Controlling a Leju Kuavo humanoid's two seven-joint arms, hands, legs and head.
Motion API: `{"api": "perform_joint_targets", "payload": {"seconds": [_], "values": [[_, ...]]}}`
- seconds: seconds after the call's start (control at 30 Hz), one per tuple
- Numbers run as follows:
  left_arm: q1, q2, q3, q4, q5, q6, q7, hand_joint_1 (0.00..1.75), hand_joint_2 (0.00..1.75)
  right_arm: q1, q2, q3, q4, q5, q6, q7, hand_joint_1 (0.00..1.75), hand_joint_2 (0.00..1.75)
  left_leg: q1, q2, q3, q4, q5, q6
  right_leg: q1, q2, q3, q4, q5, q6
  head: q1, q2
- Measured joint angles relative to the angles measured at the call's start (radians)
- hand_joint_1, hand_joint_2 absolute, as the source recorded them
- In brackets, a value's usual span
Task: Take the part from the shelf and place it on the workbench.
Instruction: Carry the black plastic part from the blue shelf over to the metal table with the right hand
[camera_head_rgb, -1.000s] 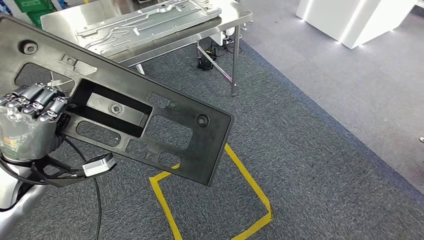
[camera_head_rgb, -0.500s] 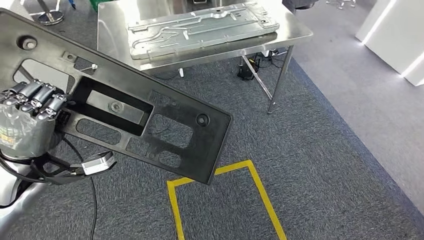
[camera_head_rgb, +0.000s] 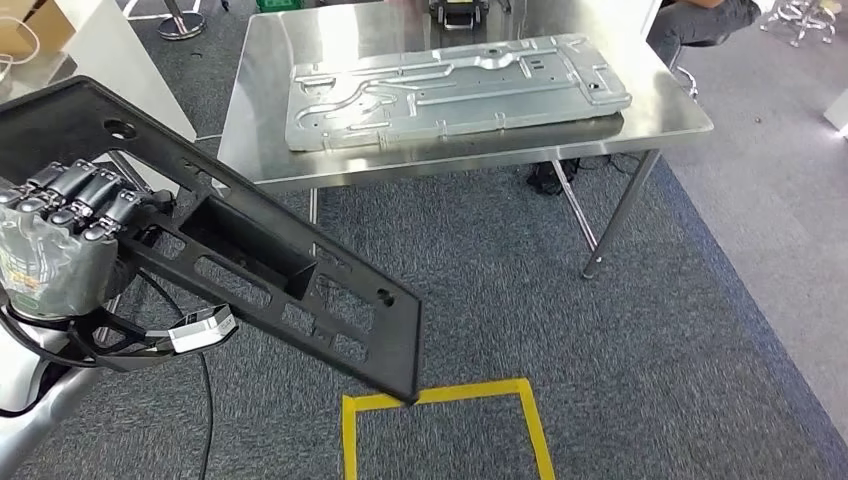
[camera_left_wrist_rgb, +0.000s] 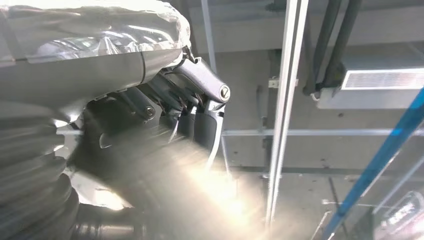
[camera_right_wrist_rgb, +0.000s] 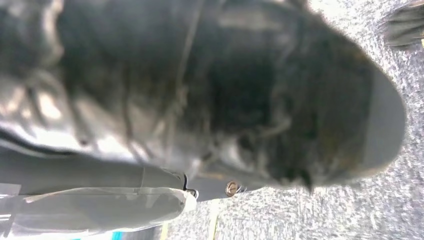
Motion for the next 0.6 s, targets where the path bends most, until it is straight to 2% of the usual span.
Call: {"api": "perform_joint_targets", "payload": {"seconds": [0.03,0.07,0.1,0.13,0.17,0.2,0.23,0.27,0.3,0.33,0.37,0.4,0.43,0.47,0.5,0.53,0.57,0.6], "values": [[0.0,-0.001,0.0,0.0,0.0,-0.001,0.0,1.75,1.75,0.001,0.0,0.0,0.0,0.002,-0.001,0.001,0.0,0.0,-0.002,0.0,-0.035,-0.01,-0.043,0.004,0.004,-0.009,0.043,-0.02,-0.017,-0.001,0.0,0.0],[0.001,-0.001,0.0,0.0,0.0,-0.002,0.0,1.75,1.75,0.001,0.0,0.0,0.0,0.005,-0.002,0.002,0.0,0.0,-0.006,0.001,-0.063,-0.039,-0.067,0.011,0.008,-0.018,0.086,-0.039,-0.035,-0.002,0.0,0.0],[0.004,-0.002,0.0,0.001,0.0,-0.002,-0.001,1.75,1.75,0.0,0.0,-0.001,0.0,0.009,-0.002,0.003,0.0,0.0,-0.013,0.004,-0.083,-0.086,-0.05,0.023,0.013,-0.028,0.13,-0.059,-0.054,-0.003,0.0,0.0],[0.006,-0.003,0.0,0.001,0.001,-0.003,-0.001,1.75,1.75,0.001,0.001,-0.002,0.0,0.014,-0.003,0.005,0.0,0.0,-0.023,0.02,-0.098,-0.15,0.021,0.041,0.015,-0.038,0.171,-0.077,-0.074,-0.004,0.001,0.0],[0.009,-0.003,0.0,0.002,0.002,-0.004,-0.001,1.75,1.75,0.001,0.004,-0.003,0.0,0.016,-0.002,0.006,0.0,0.0,-0.041,0.045,-0.109,-0.224,0.137,0.062,0.018,-0.049,0.208,-0.09,-0.095,-0.003,0.004,0.0],[0.011,-0.003,0.0,0.002,0.002,-0.005,-0.002,1.75,1.75,0.0,0.005,-0.005,0.0,0.019,-0.003,0.007,0.0,0.0,-0.057,0.066,-0.113,-0.276,0.238,0.078,0.019,-0.06,0.241,-0.105,-0.119,-0.001,0.006,0.0],[0.009,-0.001,0.0,0.0,0.003,-0.005,-0.002,1.75,1.75,-0.005,0.007,-0.007,-0.001,0.021,-0.003,0.008,0.0,0.0,-0.072,0.08,-0.109,-0.307,0.306,0.087,0.018,-0.072,0.274,-0.12,-0.14,0.002,0.008,0.0],[0.005,0.001,0.002,-0.002,0.004,-0.005,-0.002,1.75,1.75,-0.011,0.007,-0.008,-0.003,0.024,-0.003,0.009,0.0,0.0,-0.08,0.076,-0.099,-0.317,0.323,0.088,0.019,-0.082,0.301,-0.121,-0.147,0.007,0.009,0.0],[-0.001,0.003,0.006,-0.005,0.004,-0.005,-0.002,1.75,1.75,-0.018,0.005,-0.011,-0.004,0.026,-0.004,0.01,0.0,0.0,-0.078,0.058,-0.077,-0.311,0.296,0.086,0.018,-0.089,0.314,-0.103,-0.134,0.012,0.007,0.0],[-0.006,0.005,0.01,-0.008,0.005,-0.004,-0.002,1.75,1.75,-0.024,0.006,-0.013,-0.006,0.029,-0.004,0.011,0.0,0.0,-0.075,0.04,-0.05,-0.317,0.276,0.09,0.017,-0.083,0.307,-0.049,-0.106,0.016,0.007,0.0],[-0.009,0.005,0.013,-0.009,0.006,-0.005,-0.002,1.75,1.75,-0.028,0.005,-0.014,-0.006,0.031,-0.004,0.011,0.0,0.0,-0.071,0.025,-0.022,-0.327,0.26,0.096,0.018,-0.061,0.272,0.037,-0.072,0.02,0.009,0.0],[-0.01,0.004,0.014,-0.01,0.006,-0.005,-0.002,1.75,1.75,-0.034,0.005,-0.016,-0.006,0.032,-0.004,0.01,0.0,0.0,-0.067,0.014,0.007,-0.337,0.245,0.103,0.016,-0.035,0.218,0.129,-0.058,0.022,0.011,0.0],[-0.008,0.001,0.014,-0.01,0.007,-0.005,-0.003,1.75,1.75,-0.037,0.005,-0.017,-0.006,0.033,-0.005,0.01,0.0,0.0,-0.064,0.003,0.029,-0.345,0.23,0.109,0.015,-0.009,0.158,0.205,-0.073,0.023,0.013,0.0],[-0.006,-0.002,0.012,-0.01,0.008,-0.006,-0.003,1.75,1.75,-0.038,0.005,-0.017,-0.006,0.033,-0.006,0.009,0.0,0.0,-0.06,-0.01,0.048,-0.348,0.214,0.111,0.012,0.006,0.102,0.251,-0.116,0.024,0.014,0.0],[-0.005,-0.005,0.012,-0.01,0.009,-0.007,-0.003,1.75,1.75,-0.037,0.005,-0.017,-0.006,0.034,-0.008,0.009,0.0,0.0,-0.056,-0.025,0.066,-0.349,0.198,0.11,0.009,0.012,0.057,0.269,-0.175,0.027,0.015,0.0],[-0.004,-0.007,0.011,-0.01,0.01,-0.008,-0.003,1.75,1.75,-0.033,0.004,-0.018,-0.006,0.035,-0.01,0.009,0.0,0.0,-0.051,-0.041,0.086,-0.349,0.182,0.105,0.005,0.013,0.025,0.265,-0.234,0.032,0.015,0.0],[-0.003,-0.008,0.011,-0.01,0.011,-0.009,-0.003,1.75,1.75,-0.028,0.004,-0.019,-0.006,0.035,-0.013,0.009,0.0,0.0,-0.045,-0.056,0.108,-0.349,0.166,0.099,0.001,0.013,0.003,0.244,-0.276,0.038,0.015,0.0],[-0.002,-0.01,0.011,-0.01,0.011,-0.009,-0.003,1.75,1.75,-0.026,0.003,-0.02,-0.006,0.035,-0.014,0.009,0.0,0.0,-0.037,-0.07,0.13,-0.346,0.15,0.092,-0.005,0.015,-0.01,0.209,-0.285,0.047,0.015,0.0]]}}
